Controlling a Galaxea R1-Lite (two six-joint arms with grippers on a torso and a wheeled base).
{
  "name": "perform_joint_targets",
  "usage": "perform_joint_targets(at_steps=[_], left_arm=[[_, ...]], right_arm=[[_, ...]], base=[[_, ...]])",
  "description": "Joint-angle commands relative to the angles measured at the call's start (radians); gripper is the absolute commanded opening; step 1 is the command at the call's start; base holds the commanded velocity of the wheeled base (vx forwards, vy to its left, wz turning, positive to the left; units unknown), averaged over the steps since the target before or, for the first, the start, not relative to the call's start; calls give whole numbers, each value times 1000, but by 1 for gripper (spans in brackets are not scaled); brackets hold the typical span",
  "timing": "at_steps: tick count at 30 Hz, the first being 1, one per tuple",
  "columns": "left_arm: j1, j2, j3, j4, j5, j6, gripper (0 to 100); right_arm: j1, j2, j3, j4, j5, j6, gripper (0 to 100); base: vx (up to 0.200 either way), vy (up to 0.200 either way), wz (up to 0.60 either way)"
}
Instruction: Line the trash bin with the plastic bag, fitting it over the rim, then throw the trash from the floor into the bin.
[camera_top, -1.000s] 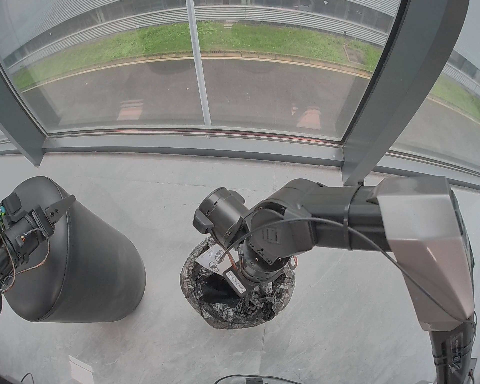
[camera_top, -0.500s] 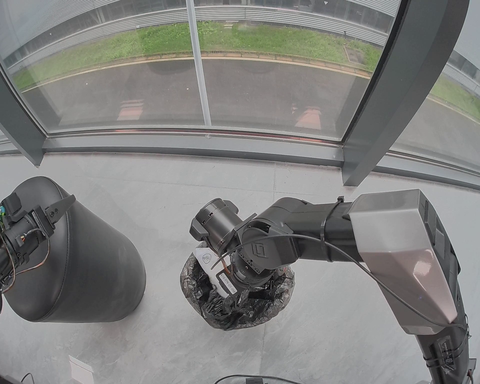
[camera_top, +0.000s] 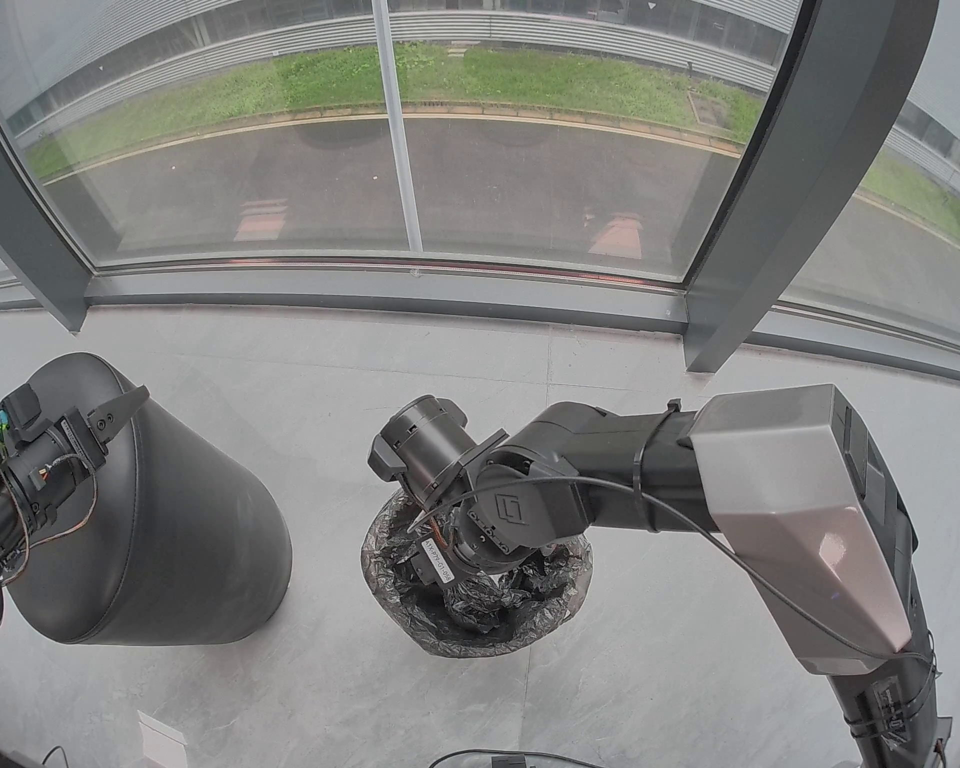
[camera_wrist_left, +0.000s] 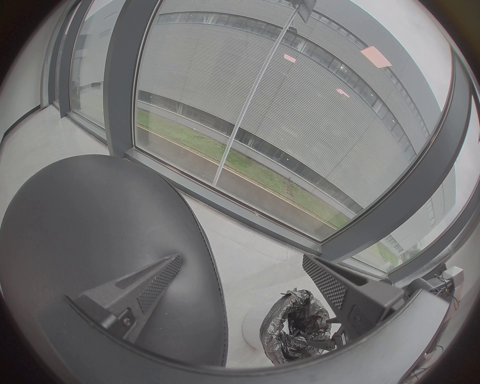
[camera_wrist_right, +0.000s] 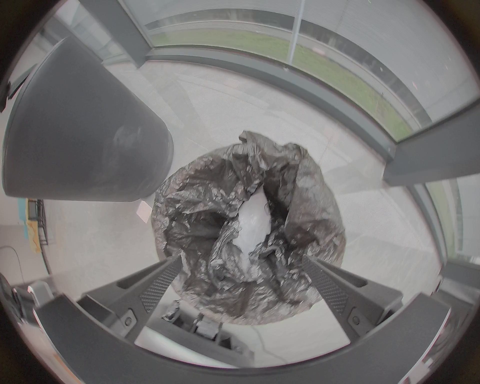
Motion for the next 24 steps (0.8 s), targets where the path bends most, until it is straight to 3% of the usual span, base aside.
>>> perform_joint_targets(at_steps=[1, 5, 10, 16, 24], left_arm=[[-1, -15, 3, -1, -2, -3, 100], [-1, -13, 4, -1, -3, -3, 100], [-3, -7, 7, -1, -3, -1, 100], [-4, -5, 9, -1, -3, -1, 100], [-12, -5, 12, -1, -3, -4, 100]], right_arm=[[21, 18, 0, 45, 19, 116, 100], [19, 49, 0, 127, 88, 219, 100], [-10, 139, 0, 130, 142, 263, 100], [-56, 236, 0, 39, 179, 248, 100], [-116, 282, 0, -111, 179, 139, 100]], base=[[0, 0, 0], [0, 0, 0], [0, 0, 0], [0, 0, 0], [0, 0, 0]])
